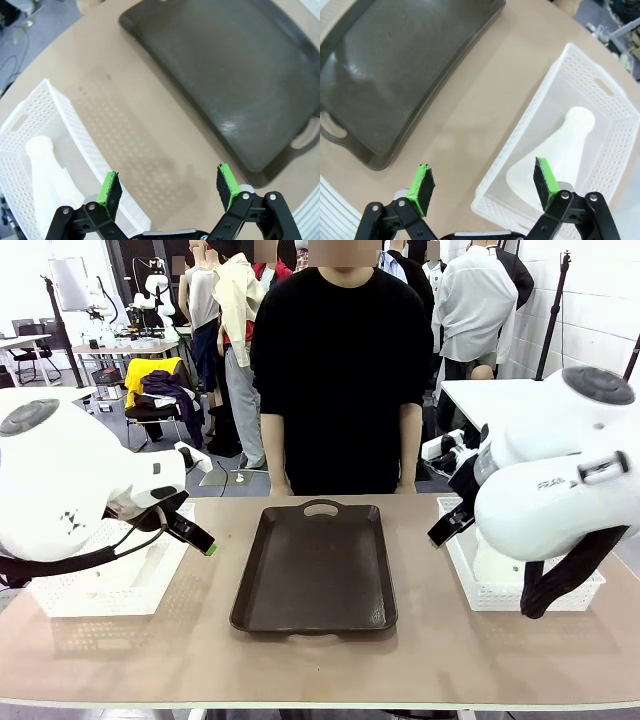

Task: Prepare the laboratory tools.
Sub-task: Pick up the Big flask that the person points to.

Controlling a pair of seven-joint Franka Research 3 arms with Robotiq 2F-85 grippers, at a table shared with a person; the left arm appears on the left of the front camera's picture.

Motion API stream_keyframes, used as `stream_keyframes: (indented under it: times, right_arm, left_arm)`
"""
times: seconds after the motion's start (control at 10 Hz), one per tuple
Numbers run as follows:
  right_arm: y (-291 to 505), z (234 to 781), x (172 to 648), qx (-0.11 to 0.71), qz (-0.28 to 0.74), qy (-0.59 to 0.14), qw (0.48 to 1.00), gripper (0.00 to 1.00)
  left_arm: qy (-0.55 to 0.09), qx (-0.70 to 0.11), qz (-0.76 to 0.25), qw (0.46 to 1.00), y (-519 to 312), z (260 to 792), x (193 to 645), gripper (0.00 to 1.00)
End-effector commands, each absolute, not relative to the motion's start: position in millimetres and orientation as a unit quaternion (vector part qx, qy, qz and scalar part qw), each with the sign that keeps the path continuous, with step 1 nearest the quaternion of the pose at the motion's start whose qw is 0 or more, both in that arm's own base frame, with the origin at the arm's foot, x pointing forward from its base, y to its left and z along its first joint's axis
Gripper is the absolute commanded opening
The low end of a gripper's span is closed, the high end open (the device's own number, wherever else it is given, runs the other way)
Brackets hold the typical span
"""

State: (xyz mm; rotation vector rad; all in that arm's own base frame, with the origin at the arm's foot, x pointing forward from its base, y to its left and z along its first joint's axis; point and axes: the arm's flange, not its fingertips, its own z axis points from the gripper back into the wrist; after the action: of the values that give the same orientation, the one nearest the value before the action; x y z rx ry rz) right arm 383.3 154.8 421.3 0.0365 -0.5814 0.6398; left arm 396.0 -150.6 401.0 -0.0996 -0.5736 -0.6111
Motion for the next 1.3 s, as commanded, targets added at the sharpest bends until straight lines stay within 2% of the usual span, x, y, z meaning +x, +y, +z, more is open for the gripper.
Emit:
stream_keyframes:
  times: [0.0, 0.3, 0.7, 0.8, 0.9, 1.0, 1.1, 1.2]
  right_arm:
    - [133.3, 441.7, 354.1, 0.083, 0.339, -0.28, 0.894, 1.0]
    - [92.2, 457.7, 337.7, 0.196, 0.354, -0.294, 0.866, 1.0]
    - [23.9, 449.6, 322.9, 0.271, 0.297, -0.315, 0.859, 1.0]
    - [12.1, 446.3, 325.2, 0.272, 0.272, -0.318, 0.867, 1.0]
    - [5.5, 442.5, 331.7, 0.271, 0.246, -0.32, 0.874, 1.0]
    - [17.8, 482.1, 363.2, 0.26, 0.287, -0.314, 0.867, 1.0]
    - [17.8, 482.1, 363.2, 0.26, 0.287, -0.314, 0.867, 1.0]
    - [17.8, 482.1, 363.2, 0.26, 0.287, -0.314, 0.867, 1.0]
  left_arm:
    - [-0.248, -0.139, -0.326, 0.901, -116.4, 421.7, 382.0, 1.0]
    - [-0.238, -0.261, -0.338, 0.872, -70.5, 454.3, 387.2, 1.0]
    - [-0.233, -0.34, -0.287, 0.864, -18.6, 463.7, 398.1, 1.0]
    - [-0.231, -0.357, -0.269, 0.864, -2.1, 462.4, 402.1, 1.0]
    - [-0.235, -0.315, -0.225, 0.892, 15.1, 452.6, 412.7, 1.0]
    - [-0.272, -0.234, -0.217, 0.908, 12.5, 445.8, 412.0, 1.0]
    - [-0.233, -0.337, -0.25, 0.877, 7.2, 459.4, 398.8, 1.0]
    - [-0.233, -0.337, -0.25, 0.877, 7.2, 459.4, 398.8, 1.0]
